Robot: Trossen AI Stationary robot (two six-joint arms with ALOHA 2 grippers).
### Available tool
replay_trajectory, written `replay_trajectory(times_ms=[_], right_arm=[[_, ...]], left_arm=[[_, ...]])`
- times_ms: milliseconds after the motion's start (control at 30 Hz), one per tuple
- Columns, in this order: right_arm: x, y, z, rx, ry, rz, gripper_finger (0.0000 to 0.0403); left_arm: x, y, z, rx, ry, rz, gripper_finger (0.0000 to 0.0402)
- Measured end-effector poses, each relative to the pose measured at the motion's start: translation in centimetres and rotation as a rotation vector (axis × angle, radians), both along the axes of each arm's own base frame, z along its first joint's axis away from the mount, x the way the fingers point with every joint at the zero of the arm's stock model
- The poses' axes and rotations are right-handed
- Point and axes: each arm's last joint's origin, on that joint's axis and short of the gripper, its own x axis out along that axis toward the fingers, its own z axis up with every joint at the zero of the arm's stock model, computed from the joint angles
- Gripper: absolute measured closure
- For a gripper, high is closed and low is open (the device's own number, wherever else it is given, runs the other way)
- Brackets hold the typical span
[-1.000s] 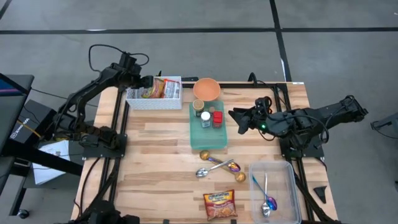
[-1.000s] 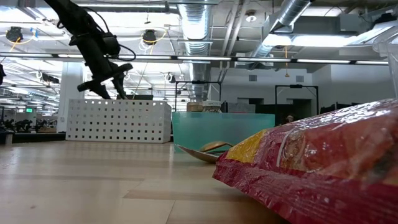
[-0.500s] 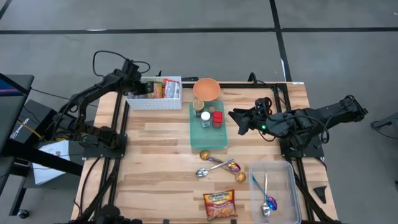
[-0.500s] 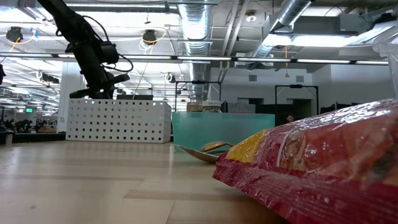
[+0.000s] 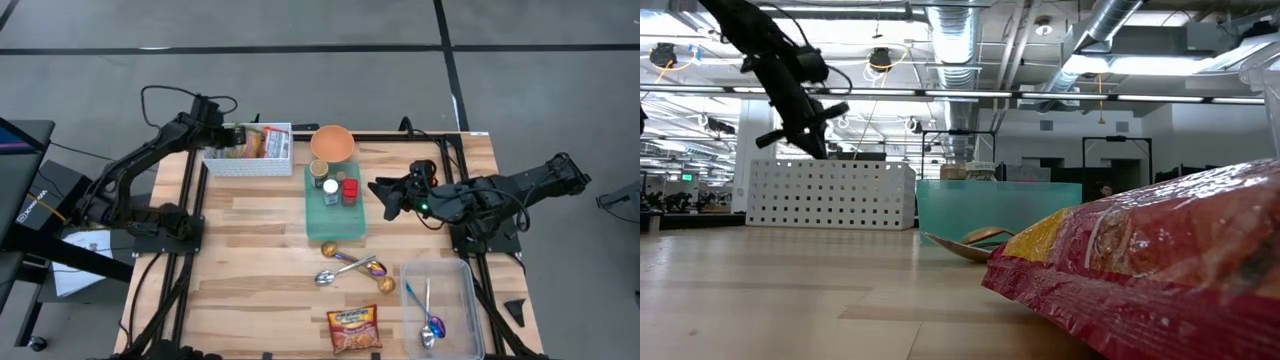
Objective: Pick & Place Food Item
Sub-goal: Put the green noodles pack into the white bin
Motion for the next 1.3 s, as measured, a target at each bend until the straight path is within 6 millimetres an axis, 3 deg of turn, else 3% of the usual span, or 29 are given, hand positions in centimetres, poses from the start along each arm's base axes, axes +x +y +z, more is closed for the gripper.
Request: replay_trajectory(times_ms=[233,600,867,1067,1300], right_arm=[[0.0,0.0,0.0,-0.001,0.0,-0.002,0.0223],[0.0,0.2,0.1,0.001,-0.008,0.005,0.0223],[-0.1,0.4,0.1,0.0,-0.008,0.014,0.0223],[-0.1,0.4,0.1,0.0,-0.008,0.013,0.0223],[-0.1,0.4,0.0,-0.002,-0.002,0.013,0.0223]], left_arm=[[-1.0,-1.8,2.8,0.11,-0.05,0.041,0.0368],[1.0,-1.1,0.4,0.041,0.076,0.036,0.04],[2.3,-0.5,-2.6,-0.033,0.268,0.055,0.0401],[2.9,-0.7,-3.0,0.01,0.377,0.087,0.0401],[3.1,-0.8,-3.4,0.008,0.338,0.099,0.0401]])
